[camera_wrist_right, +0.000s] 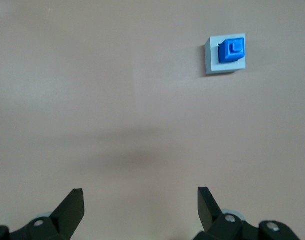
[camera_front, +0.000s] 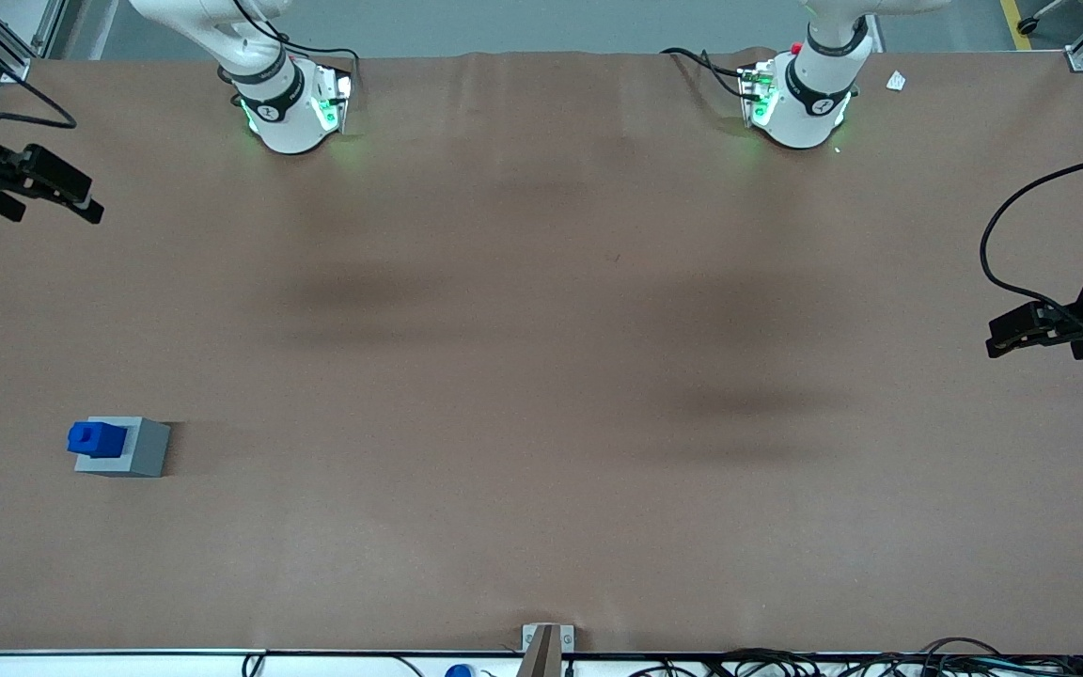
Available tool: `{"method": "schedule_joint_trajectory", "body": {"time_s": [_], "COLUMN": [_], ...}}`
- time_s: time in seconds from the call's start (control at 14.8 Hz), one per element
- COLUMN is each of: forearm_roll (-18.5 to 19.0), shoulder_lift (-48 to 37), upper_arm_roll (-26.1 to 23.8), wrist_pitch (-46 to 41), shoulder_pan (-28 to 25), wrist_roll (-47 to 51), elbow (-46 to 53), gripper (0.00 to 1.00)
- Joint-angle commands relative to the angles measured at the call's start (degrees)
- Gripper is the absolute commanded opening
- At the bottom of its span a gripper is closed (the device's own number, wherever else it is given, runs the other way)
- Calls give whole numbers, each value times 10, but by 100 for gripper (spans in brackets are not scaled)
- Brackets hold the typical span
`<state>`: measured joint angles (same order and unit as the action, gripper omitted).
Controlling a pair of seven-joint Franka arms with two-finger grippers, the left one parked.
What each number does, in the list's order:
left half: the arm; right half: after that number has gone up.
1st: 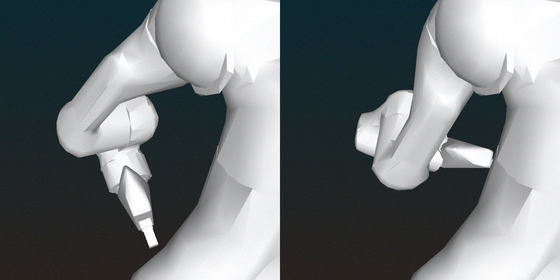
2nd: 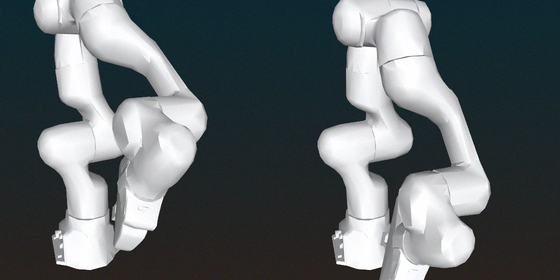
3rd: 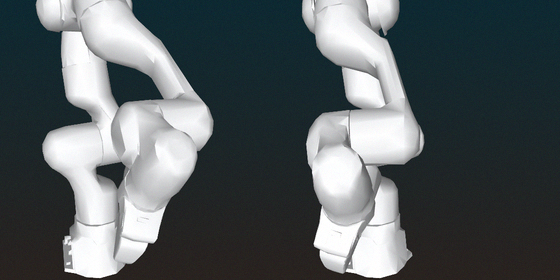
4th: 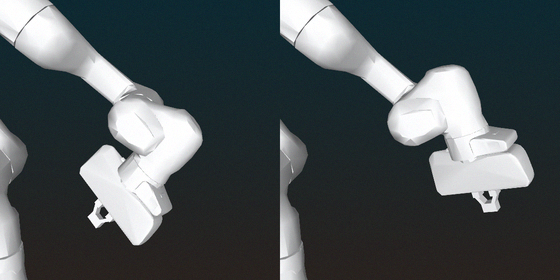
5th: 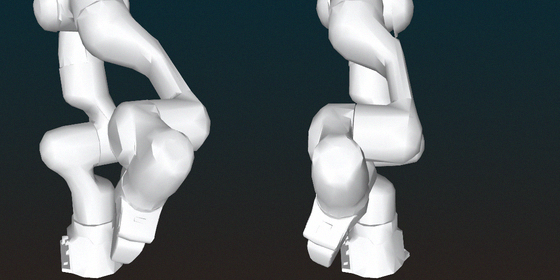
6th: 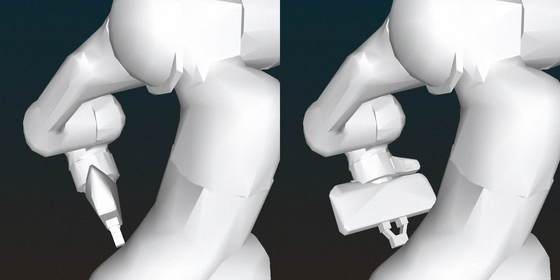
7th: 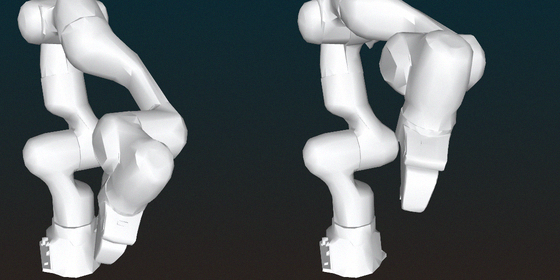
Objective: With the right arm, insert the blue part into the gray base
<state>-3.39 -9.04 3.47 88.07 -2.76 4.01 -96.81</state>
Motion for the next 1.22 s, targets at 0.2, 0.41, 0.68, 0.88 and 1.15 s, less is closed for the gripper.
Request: {"method": "schedule_joint_trajectory", "body": {"time_s": [0.2,0.41,0.68,0.88,1.15], "forearm_roll": [19,29,30,29,23], "shoulder_lift": [-56,-55,-13,17,39], "upper_arm_roll": [-12,-8,-7,-7,-7], "wrist_pitch": [-15,-13,-11,-7,-4], "shoulder_pan": [-3,3,11,11,11], "wrist_roll": [-4,-66,-71,-73,-67], "elbow": [-46,-30,27,50,56], "gripper": [100,100,100,100,100]}}
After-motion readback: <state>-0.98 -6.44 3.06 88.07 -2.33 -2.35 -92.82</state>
